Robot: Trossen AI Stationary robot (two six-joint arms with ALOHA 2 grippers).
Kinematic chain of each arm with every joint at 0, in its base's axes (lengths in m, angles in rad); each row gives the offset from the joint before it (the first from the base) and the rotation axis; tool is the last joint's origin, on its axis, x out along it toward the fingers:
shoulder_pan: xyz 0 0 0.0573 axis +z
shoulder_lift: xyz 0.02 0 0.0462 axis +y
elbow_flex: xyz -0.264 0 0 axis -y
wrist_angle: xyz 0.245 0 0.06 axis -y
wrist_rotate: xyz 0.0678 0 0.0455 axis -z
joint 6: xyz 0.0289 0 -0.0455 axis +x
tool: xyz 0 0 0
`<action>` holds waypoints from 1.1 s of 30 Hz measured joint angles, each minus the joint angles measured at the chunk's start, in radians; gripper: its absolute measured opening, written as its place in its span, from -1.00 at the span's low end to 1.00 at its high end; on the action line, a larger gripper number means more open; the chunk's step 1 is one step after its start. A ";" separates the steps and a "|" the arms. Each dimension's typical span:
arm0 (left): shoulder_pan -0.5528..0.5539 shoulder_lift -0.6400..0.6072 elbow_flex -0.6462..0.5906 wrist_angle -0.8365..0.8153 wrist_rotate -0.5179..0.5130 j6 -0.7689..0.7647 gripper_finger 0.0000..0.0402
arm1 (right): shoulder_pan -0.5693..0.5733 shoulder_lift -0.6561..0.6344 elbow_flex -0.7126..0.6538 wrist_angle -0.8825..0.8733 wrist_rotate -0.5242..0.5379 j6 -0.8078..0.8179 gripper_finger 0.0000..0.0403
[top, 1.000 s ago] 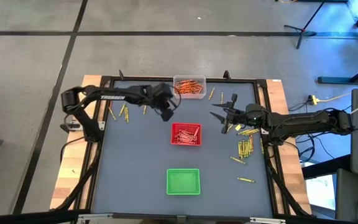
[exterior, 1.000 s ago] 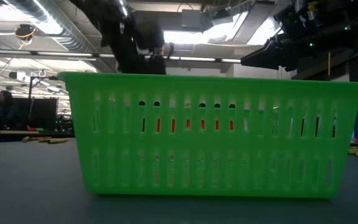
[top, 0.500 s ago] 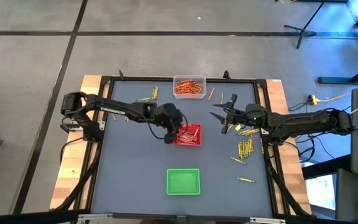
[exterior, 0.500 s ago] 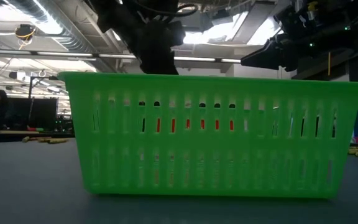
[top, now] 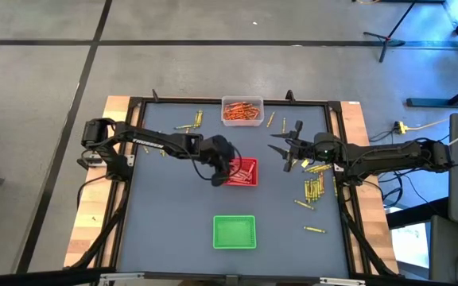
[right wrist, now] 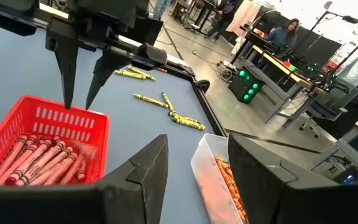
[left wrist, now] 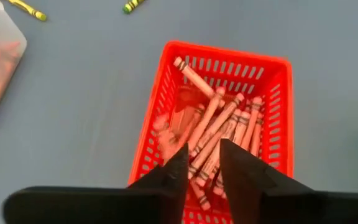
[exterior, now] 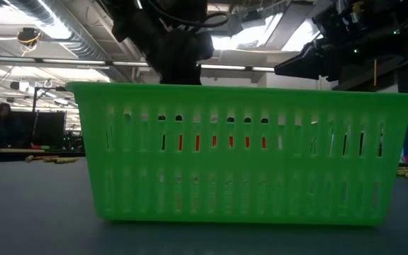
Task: Sort crayons
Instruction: Put the red crayon into the red bin, then put the green crayon into the green bin
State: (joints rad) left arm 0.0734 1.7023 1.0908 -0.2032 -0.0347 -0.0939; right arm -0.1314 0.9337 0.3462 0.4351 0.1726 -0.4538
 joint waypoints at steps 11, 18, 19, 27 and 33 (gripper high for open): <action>-0.029 -0.062 -0.017 0.103 -0.003 0.161 -0.46 | 0.000 0.000 0.000 -0.033 0.045 0.034 -0.18; 0.024 -0.246 -0.284 0.442 0.004 0.224 -0.46 | 0.000 0.000 0.000 -0.158 0.087 0.118 -0.18; 0.035 -0.279 -0.331 0.513 0.009 0.236 -0.46 | 0.000 0.000 0.004 -0.187 0.087 0.134 -0.18; 0.071 -0.456 -0.528 0.957 0.158 0.419 -0.46 | 0.000 0.000 0.154 -0.579 0.104 0.325 -0.18; 0.071 -0.469 -0.542 0.957 0.128 0.445 -0.46 | -0.008 0.015 0.200 -0.776 0.066 0.477 -0.18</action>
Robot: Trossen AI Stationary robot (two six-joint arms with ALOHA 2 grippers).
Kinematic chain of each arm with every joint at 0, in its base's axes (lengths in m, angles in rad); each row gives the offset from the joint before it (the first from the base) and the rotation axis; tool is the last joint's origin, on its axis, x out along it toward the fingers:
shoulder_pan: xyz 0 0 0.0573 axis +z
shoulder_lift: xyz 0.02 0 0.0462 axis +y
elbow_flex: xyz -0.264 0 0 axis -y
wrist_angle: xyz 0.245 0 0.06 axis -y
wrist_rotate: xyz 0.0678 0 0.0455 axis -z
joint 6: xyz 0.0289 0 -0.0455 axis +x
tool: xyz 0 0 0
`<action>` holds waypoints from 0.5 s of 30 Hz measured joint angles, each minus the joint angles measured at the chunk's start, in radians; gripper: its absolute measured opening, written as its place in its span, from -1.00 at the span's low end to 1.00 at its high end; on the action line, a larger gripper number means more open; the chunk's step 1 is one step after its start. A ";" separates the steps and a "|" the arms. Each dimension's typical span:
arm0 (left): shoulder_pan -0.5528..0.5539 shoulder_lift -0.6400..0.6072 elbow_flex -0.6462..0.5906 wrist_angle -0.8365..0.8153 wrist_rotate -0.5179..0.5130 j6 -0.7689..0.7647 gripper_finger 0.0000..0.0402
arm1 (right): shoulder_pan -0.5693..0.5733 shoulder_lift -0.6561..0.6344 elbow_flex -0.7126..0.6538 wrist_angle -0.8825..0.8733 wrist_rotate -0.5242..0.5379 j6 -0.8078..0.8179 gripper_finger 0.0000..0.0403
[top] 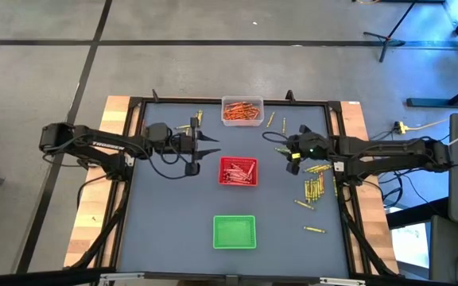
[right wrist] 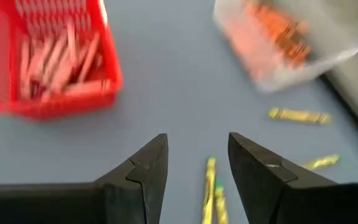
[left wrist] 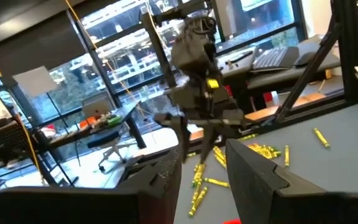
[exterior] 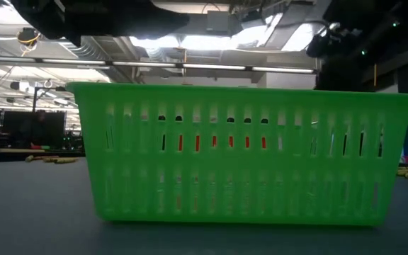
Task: Sort crayons
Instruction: Put the green crayon into the green bin
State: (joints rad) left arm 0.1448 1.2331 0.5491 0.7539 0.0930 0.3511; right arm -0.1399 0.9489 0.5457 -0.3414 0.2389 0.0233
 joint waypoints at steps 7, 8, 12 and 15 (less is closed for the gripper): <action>-0.009 -0.006 0.002 0.000 -0.004 -0.061 -0.46 | -0.094 0.074 0.000 -0.208 -0.126 0.129 -0.18; -0.013 -0.006 0.002 -0.002 -0.004 -0.069 -0.46 | -0.102 0.079 0.000 -0.232 -0.142 0.146 -0.18; -0.034 -0.006 0.002 -0.004 -0.004 -0.079 -0.46 | -0.103 0.085 0.000 -0.270 -0.210 0.237 -0.18; -0.043 -0.006 0.002 -0.005 -0.003 -0.079 -0.46 | -0.103 0.089 0.000 -0.283 -0.206 0.256 -0.18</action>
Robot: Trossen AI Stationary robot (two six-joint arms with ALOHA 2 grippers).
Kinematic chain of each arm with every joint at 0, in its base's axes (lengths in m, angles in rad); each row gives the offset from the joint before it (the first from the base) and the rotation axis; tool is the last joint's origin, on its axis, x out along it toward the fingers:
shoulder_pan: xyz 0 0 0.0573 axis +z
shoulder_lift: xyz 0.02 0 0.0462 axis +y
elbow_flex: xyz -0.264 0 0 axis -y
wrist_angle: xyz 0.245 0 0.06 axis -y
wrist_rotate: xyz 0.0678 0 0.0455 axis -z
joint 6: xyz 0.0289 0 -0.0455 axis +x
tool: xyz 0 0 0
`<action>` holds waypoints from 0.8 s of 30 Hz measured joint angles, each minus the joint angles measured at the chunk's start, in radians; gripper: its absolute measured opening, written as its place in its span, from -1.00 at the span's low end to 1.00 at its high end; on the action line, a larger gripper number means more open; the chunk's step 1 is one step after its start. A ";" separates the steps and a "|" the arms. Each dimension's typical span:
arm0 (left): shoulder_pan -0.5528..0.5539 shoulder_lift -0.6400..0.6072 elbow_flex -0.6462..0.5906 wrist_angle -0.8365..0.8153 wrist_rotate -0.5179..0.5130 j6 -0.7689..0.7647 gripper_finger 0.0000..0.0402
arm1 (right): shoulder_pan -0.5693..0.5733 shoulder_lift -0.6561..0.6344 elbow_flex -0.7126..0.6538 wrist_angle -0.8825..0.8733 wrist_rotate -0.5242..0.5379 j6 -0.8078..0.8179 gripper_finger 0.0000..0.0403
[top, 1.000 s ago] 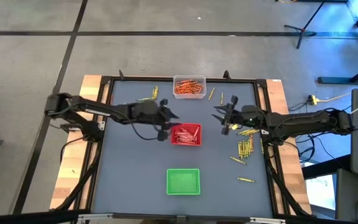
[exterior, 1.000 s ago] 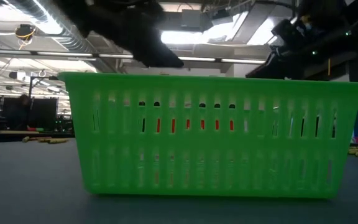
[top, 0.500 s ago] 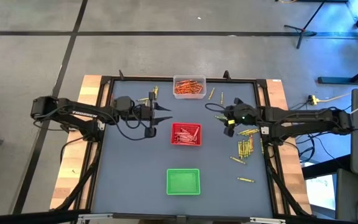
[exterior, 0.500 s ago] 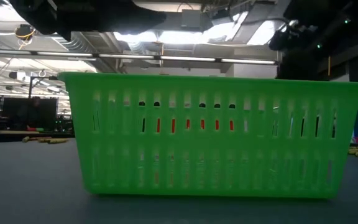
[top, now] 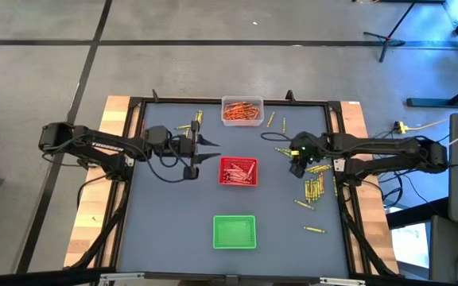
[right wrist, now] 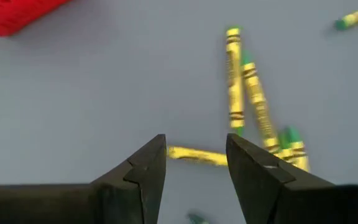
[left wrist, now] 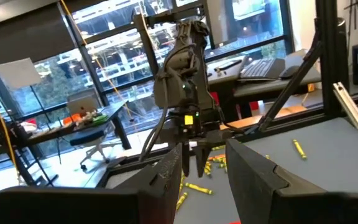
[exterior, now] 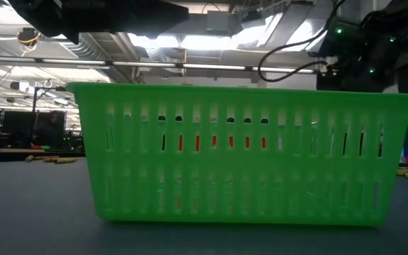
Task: Sort crayons
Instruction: Put the green crayon into the green bin
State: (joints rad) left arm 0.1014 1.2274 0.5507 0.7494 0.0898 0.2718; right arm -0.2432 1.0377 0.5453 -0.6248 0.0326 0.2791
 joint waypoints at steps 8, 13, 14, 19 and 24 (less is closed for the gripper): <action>0.000 0.000 0.000 0.007 -0.064 0.000 -0.46 | -0.050 0.157 0.000 0.189 0.027 -0.090 -0.18; 0.000 0.000 0.000 -0.005 -0.088 0.000 -0.46 | -0.123 0.275 0.015 0.202 0.027 -0.152 -0.18; 0.000 0.000 0.000 -0.007 -0.088 0.000 -0.46 | -0.133 0.293 0.023 0.204 0.026 -0.160 -0.18; 0.000 0.000 0.000 -0.017 -0.088 0.000 -0.46 | -0.145 0.358 0.059 0.207 -0.025 -0.229 -0.18; 0.000 0.000 0.000 -0.017 -0.088 -0.001 -0.46 | -0.146 0.399 0.065 0.214 -0.015 -0.248 -0.19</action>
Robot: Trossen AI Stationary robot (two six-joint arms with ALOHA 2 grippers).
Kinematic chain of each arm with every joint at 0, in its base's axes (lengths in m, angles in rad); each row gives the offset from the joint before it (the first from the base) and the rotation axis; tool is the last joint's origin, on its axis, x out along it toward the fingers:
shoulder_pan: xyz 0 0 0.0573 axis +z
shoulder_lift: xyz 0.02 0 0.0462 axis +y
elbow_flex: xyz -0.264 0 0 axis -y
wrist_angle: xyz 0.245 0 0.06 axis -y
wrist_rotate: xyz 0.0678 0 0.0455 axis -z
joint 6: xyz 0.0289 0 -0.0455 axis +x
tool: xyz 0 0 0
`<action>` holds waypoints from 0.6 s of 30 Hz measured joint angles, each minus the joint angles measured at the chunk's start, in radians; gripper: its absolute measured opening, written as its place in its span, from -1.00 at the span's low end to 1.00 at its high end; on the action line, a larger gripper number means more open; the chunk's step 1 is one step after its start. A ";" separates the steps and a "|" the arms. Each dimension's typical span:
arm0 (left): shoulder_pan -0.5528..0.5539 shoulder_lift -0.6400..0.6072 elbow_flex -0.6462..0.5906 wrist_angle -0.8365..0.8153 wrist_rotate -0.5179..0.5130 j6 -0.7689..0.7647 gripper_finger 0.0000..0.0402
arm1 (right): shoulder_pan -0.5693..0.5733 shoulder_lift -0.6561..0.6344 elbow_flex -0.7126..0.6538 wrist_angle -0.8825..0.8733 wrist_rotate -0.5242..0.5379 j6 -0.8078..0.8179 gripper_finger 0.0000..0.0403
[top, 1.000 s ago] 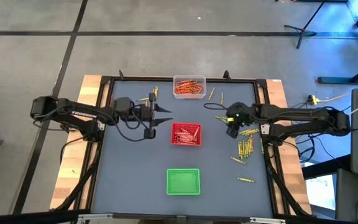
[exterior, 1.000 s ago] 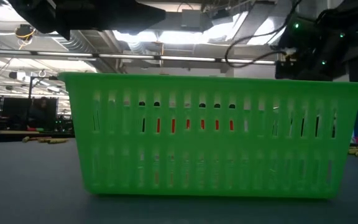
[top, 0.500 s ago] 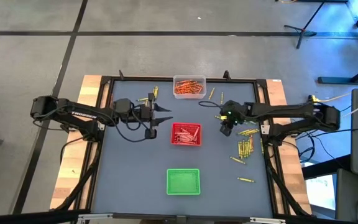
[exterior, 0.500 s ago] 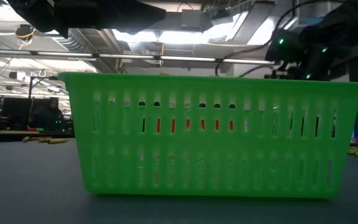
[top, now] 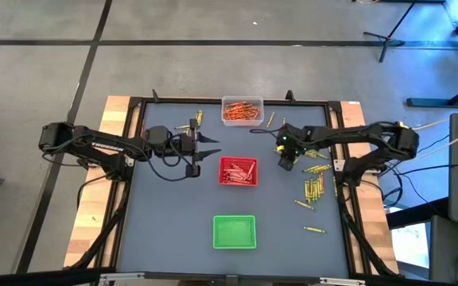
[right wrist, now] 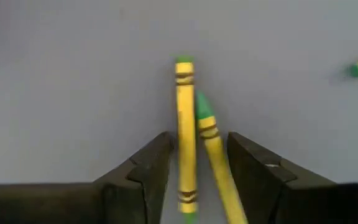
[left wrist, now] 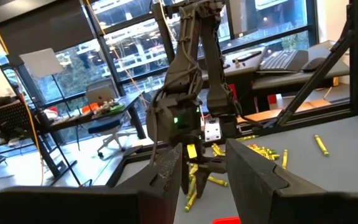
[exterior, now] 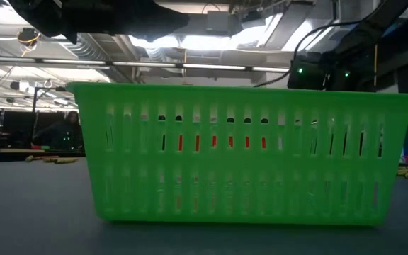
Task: Sort crayons
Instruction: Put the green crayon into the green bin
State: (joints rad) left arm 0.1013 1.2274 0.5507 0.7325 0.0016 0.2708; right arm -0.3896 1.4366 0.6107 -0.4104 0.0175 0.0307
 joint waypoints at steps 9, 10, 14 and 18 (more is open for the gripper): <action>0.000 0.000 0.000 0.000 0.000 -0.002 -0.46 | 0.003 0.006 0.000 0.002 -0.008 -0.040 -0.62; 0.000 0.000 0.000 0.000 0.000 -0.002 -0.46 | 0.003 0.005 0.000 0.001 -0.008 -0.046 -0.68; 0.000 0.000 0.000 0.000 0.000 -0.002 -0.46 | 0.004 0.002 0.004 -0.005 0.010 -0.091 -0.86; -0.002 0.000 0.000 -0.003 0.000 -0.002 -0.46 | 0.004 -0.002 0.039 -0.043 0.042 -0.110 -0.92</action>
State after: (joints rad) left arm 0.0997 1.2274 0.5510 0.7291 0.0013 0.2687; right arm -0.3859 1.4350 0.6492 -0.4530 0.0591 -0.0796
